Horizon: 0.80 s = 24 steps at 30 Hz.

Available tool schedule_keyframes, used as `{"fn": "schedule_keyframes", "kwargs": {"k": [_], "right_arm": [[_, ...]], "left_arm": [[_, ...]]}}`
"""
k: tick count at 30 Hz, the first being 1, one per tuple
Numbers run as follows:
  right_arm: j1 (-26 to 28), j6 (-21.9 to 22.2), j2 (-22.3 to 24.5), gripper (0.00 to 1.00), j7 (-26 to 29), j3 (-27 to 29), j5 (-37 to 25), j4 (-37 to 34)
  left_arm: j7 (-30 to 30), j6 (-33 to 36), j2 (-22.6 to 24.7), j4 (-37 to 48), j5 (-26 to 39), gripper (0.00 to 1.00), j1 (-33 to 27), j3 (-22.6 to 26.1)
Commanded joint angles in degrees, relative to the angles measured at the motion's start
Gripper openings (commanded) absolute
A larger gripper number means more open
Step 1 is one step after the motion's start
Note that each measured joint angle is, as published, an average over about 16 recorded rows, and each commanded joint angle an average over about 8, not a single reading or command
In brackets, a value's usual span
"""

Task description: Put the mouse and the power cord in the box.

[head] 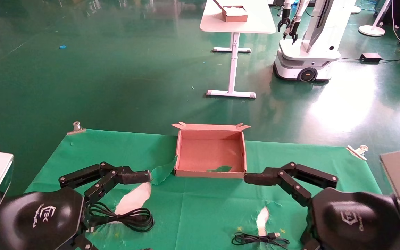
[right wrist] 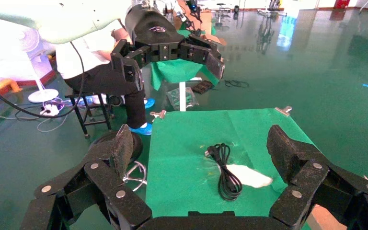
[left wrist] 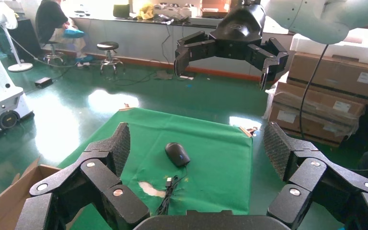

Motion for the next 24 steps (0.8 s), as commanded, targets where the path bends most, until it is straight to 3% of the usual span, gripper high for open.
{"fn": "schedule_keyframes", "kwargs": {"k": [1, 24], "right_arm": [[0.0, 0.0, 0.0, 1.00, 0.0, 0.0, 0.0, 0.0], [0.0, 0.0, 0.0, 1.00, 0.0, 0.0, 0.0, 0.0]], "left_arm": [[0.0, 0.0, 0.0, 0.0, 0.0, 1.00, 0.0, 0.0], [0.0, 0.0, 0.0, 0.0, 0.0, 1.00, 0.0, 0.0]]}}
